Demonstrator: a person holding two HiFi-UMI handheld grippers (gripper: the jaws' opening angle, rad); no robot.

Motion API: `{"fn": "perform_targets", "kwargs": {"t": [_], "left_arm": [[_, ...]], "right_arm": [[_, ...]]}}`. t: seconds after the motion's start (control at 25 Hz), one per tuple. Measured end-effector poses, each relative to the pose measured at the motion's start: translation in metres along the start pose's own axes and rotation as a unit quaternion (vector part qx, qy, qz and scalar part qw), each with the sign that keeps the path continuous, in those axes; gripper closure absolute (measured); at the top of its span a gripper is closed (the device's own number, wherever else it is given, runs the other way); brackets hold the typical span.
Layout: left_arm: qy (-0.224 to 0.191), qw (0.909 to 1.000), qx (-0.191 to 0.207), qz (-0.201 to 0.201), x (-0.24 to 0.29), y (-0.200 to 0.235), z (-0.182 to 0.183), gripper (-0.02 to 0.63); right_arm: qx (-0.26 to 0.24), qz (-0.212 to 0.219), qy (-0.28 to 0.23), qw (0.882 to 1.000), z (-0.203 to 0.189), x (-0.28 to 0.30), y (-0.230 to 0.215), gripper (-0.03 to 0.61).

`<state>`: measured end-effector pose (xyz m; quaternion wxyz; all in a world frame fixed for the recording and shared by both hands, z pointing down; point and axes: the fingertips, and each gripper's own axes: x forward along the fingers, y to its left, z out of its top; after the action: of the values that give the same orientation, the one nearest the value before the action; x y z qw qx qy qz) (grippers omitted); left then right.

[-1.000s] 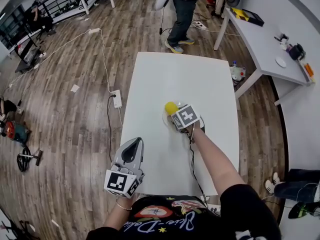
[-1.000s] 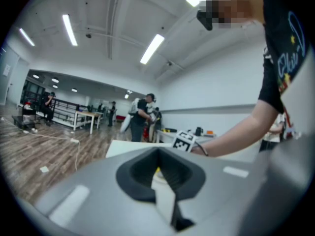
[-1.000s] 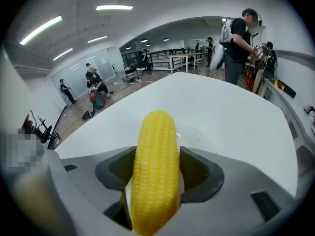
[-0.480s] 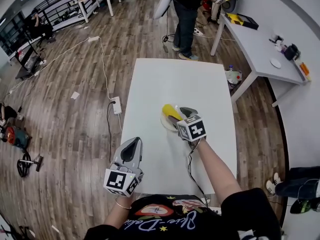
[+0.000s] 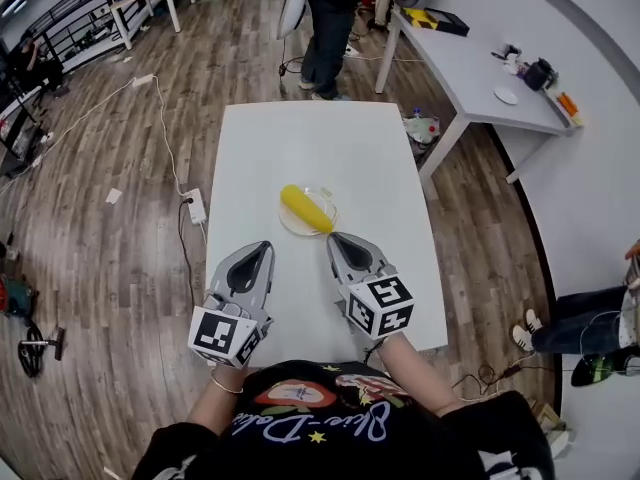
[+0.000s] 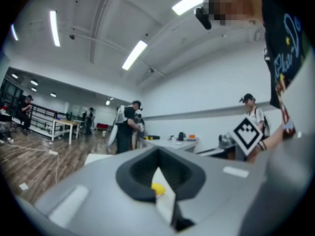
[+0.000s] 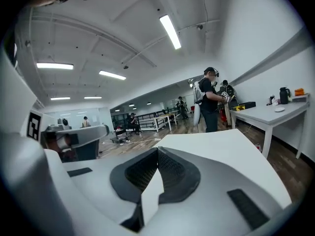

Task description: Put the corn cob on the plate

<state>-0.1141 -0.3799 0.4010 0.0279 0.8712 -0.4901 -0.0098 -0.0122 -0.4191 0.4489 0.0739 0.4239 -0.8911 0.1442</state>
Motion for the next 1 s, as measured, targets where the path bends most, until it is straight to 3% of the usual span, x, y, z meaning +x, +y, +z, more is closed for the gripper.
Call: {"fn": "perform_targets", "kwargs": {"t": [0.24, 0.4, 0.64, 1.0], "left_arm": [[-0.007, 0.9995, -0.005, -0.029, 0.011, -0.020, 0.006, 0.623], [-0.016, 0.9989, 0.001, -0.045, 0.014, -0.030, 0.016, 0.623], [-0.013, 0.9988, 0.009, -0.047, 0.016, -0.034, 0.014, 0.623], [-0.010, 0.9988, 0.012, -0.046, 0.014, -0.035, 0.015, 0.623]], "right_arm": [[-0.020, 0.016, -0.033, 0.999, 0.013, -0.033, 0.018, 0.565], [-0.026, 0.012, -0.022, 0.999, 0.008, -0.035, 0.021, 0.565], [0.011, 0.009, -0.015, 1.000, 0.004, -0.035, 0.015, 0.565], [-0.008, 0.016, -0.012, 1.000, 0.009, -0.032, 0.021, 0.565]]}}
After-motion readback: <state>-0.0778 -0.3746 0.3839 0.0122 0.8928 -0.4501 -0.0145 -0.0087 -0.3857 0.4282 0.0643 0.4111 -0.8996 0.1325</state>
